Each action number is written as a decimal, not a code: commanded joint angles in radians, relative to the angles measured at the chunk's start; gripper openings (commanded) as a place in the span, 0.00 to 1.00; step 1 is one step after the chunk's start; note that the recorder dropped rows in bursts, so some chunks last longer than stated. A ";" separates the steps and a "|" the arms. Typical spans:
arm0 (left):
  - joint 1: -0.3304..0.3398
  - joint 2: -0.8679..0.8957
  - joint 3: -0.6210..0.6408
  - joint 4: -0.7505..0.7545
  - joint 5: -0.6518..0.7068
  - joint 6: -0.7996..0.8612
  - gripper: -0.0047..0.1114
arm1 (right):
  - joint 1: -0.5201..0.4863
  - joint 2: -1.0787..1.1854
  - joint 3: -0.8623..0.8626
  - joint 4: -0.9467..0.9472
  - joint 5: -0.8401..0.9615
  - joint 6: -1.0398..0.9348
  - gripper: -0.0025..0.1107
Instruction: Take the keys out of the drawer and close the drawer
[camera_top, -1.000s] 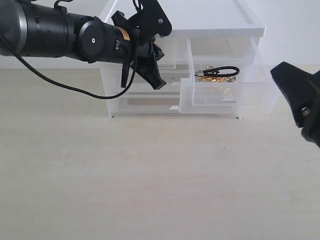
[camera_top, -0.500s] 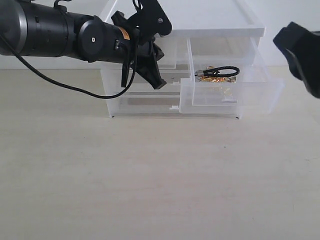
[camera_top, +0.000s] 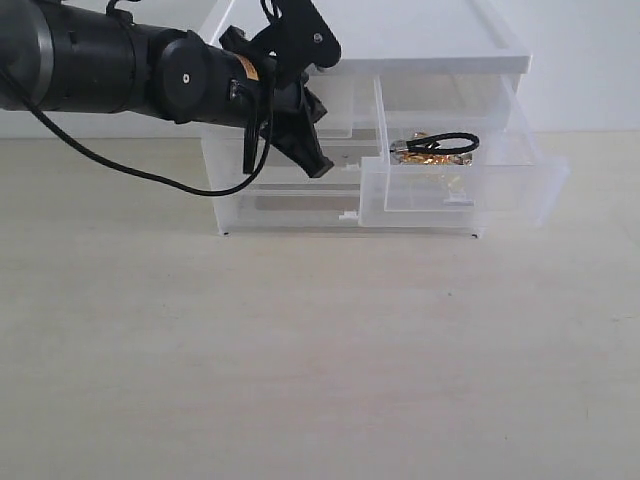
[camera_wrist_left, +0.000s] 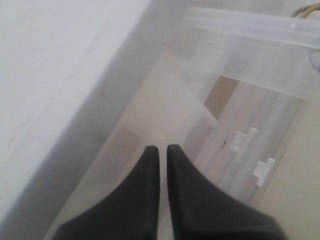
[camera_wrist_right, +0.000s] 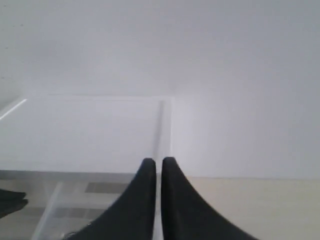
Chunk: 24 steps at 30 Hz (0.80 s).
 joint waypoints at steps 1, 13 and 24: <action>0.008 -0.004 -0.012 -0.011 0.010 -0.021 0.08 | -0.001 0.000 -0.072 0.044 -0.059 -0.169 0.02; 0.008 -0.092 -0.012 -0.011 0.040 -0.053 0.08 | -0.001 0.161 -0.092 0.044 -0.044 -0.245 0.02; 0.008 -0.165 -0.012 -0.011 0.130 -0.056 0.08 | -0.202 0.223 -0.092 0.044 0.311 -0.062 0.02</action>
